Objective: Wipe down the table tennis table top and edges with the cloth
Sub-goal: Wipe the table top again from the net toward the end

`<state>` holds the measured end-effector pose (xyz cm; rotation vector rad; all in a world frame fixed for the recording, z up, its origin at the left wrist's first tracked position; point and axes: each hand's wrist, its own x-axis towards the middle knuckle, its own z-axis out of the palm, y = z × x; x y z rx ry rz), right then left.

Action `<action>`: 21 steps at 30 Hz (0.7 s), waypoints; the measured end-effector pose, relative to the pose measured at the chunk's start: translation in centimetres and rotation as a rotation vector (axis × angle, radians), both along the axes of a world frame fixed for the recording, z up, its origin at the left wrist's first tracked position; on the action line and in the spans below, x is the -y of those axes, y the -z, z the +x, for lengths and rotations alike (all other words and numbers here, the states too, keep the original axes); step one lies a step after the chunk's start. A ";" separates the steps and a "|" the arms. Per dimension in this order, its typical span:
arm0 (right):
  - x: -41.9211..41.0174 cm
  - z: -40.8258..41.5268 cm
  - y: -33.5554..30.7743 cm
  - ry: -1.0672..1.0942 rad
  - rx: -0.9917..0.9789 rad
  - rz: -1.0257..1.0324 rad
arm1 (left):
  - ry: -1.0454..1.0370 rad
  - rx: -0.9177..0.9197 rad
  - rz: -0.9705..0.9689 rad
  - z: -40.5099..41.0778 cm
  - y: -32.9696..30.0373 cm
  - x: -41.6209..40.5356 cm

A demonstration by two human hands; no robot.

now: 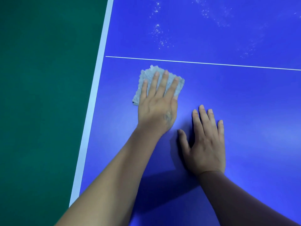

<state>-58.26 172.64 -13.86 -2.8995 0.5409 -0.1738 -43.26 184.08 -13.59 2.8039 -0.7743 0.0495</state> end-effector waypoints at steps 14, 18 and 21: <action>-0.1 0.0 -0.1 0.004 0.018 0.005 | -0.365 -0.105 0.060 3.8 -1.1 -9.5; -0.1 0.0 -0.1 0.004 0.024 0.012 | -0.437 -0.143 0.031 8.8 -1.2 -6.6; -0.1 0.0 -0.1 0.001 0.026 0.012 | -0.341 -0.148 0.042 9.7 -1.3 -3.8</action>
